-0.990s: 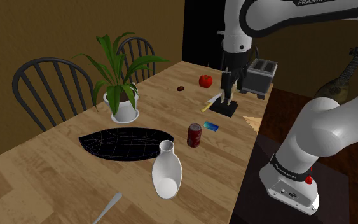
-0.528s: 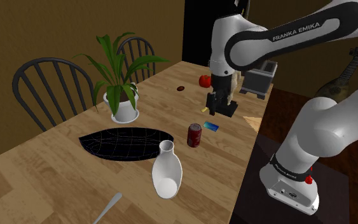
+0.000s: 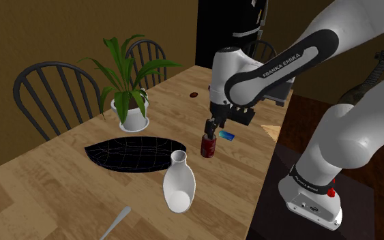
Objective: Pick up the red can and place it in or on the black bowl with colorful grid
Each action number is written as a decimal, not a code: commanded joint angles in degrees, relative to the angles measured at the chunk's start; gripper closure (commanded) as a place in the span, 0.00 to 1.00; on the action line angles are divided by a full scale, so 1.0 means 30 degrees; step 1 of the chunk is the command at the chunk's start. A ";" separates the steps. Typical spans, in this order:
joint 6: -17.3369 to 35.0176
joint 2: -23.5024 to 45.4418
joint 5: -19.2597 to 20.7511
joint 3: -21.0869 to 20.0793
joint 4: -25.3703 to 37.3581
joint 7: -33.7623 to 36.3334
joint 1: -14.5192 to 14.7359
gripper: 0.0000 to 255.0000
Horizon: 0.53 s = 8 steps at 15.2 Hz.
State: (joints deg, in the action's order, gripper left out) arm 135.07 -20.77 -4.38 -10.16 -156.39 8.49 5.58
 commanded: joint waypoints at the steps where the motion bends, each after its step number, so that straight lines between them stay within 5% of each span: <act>1: 0.2101 0.1657 0.0191 -0.0275 0.0069 0.0120 -0.0012 0.00; 8: 0.4463 0.3605 0.0586 -0.0441 -0.0361 0.0422 -0.0197 0.00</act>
State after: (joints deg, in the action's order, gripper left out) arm 147.23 -11.03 -2.86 -11.32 -157.36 9.46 5.05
